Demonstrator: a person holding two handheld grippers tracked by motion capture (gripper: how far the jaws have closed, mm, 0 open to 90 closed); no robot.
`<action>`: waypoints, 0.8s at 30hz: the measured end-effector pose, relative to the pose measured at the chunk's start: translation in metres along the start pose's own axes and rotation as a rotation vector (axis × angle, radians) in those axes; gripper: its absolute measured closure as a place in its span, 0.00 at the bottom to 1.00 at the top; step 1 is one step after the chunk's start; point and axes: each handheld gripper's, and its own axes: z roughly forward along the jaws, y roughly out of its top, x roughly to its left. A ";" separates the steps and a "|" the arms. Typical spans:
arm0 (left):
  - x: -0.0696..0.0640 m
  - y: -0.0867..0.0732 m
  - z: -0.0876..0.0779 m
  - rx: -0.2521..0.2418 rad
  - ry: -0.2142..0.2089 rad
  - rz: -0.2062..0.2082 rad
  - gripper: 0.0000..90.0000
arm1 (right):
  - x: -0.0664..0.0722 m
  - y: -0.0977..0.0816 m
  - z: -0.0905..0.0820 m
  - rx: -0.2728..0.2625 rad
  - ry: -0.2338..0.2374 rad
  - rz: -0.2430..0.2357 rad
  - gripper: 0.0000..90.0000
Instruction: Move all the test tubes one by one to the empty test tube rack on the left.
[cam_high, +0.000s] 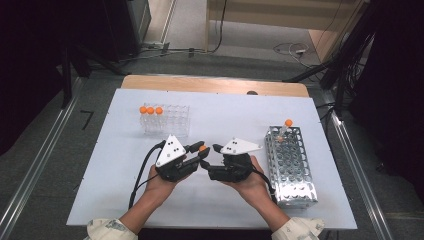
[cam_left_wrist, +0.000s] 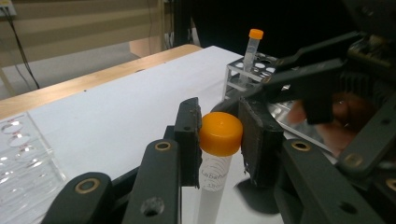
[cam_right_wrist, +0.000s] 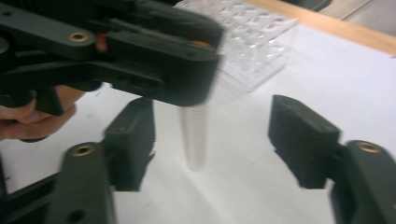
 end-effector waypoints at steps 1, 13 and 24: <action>0.001 0.000 0.000 -0.003 0.002 -0.002 0.78 | -0.002 0.001 -0.003 0.001 -0.013 0.000 0.26; 0.025 0.005 -0.008 -0.021 0.086 -0.050 0.78 | -0.039 -0.012 -0.054 -0.016 -0.145 0.049 0.20; 0.066 0.016 -0.020 -0.050 0.213 -0.093 0.78 | -0.093 -0.035 -0.099 -0.048 -0.255 0.162 0.20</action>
